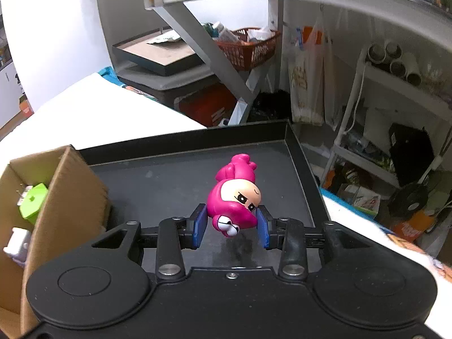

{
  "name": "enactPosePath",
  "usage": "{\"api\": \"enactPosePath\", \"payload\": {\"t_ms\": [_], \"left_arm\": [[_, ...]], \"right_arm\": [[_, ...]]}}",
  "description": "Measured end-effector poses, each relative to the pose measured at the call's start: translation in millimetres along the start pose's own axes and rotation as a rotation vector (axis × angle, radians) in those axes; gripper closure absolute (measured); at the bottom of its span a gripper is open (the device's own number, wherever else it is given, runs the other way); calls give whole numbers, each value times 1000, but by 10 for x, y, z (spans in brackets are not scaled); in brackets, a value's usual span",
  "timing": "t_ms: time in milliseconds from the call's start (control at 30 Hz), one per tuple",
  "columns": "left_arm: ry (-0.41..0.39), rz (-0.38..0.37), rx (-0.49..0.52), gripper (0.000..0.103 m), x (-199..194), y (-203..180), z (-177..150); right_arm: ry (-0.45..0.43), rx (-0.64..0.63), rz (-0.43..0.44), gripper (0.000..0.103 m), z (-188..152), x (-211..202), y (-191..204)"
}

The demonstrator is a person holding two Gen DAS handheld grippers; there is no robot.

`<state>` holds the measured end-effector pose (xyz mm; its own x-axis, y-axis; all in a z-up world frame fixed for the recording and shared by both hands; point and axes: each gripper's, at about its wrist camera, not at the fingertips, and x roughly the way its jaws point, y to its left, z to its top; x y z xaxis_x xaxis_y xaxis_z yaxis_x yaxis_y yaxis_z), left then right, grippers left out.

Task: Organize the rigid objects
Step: 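Carry the pink figurine with the right tool and release it into the box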

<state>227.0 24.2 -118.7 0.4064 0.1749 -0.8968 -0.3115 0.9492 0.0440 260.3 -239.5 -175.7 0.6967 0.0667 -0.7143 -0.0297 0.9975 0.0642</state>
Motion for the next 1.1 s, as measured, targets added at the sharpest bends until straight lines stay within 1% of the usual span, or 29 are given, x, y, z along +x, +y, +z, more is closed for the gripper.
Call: {"api": "enactPosePath", "payload": {"t_ms": [100,200,467,567,667,867,1100], "left_arm": [[-20,-39,-22,52,-72,86,27],[-45,-39,-20,53,-135,147,64],[-74,-89,-36,53,-148,353,66],[-100,-92,-9,53,-128,359,63],[-102,-122,-5,53,-73,381,63],[-119,-137,13,53,47,457,14],[-86,-199,3,53,204,566,-73]], "right_arm": [[-17,-26,-20,66,17,-123,60],[-17,-25,-19,66,46,-245,111],[-31,-47,-27,66,82,-520,332],[-32,-47,-32,66,99,-613,410],[-42,-53,-42,66,125,-694,493],[-65,-55,-56,66,175,-843,665],[-81,-74,-57,66,197,-932,911]]}}
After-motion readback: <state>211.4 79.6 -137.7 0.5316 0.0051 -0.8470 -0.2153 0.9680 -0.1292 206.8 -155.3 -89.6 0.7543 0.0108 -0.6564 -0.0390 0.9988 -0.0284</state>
